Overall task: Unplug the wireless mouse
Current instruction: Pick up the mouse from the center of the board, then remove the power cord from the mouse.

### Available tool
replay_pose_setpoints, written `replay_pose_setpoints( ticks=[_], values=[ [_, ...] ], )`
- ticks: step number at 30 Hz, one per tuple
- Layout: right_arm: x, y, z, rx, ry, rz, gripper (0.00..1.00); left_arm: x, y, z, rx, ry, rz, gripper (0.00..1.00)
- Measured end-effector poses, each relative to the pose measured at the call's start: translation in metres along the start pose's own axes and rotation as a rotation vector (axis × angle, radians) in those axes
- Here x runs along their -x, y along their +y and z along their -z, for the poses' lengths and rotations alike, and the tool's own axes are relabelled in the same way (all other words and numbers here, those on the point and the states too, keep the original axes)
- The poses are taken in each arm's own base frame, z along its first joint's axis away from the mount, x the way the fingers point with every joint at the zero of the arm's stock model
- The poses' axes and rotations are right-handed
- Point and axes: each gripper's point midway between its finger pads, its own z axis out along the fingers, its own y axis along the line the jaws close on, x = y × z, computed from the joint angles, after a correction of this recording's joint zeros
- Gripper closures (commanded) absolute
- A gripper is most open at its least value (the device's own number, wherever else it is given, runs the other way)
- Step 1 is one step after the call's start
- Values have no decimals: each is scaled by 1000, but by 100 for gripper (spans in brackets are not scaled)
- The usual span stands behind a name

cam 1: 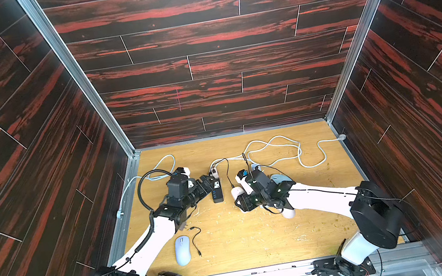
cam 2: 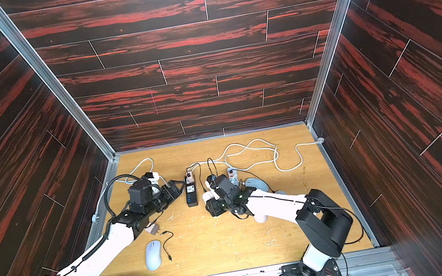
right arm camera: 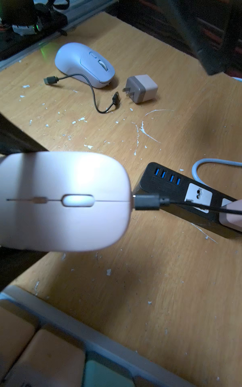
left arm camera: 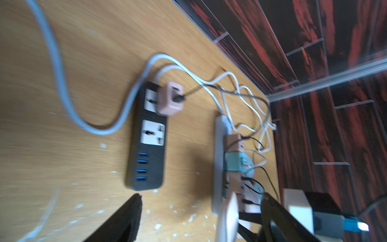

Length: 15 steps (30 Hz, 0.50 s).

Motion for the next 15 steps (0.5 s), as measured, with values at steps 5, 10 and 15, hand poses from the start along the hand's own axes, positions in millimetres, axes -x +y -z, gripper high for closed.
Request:
replay_pose_setpoints(
  ticks=[5,10,15],
  values=[
    [7,7,0,40,-33,17,100,-25,-22,-14,-78,77,-13,23],
    [11,11,1,59,-55,16,100,-32,-18,-23,-68,102,6,27],
    [13,15,3,83,-62,17,100,-38,-7,-32,-38,126,14,34]
  ],
)
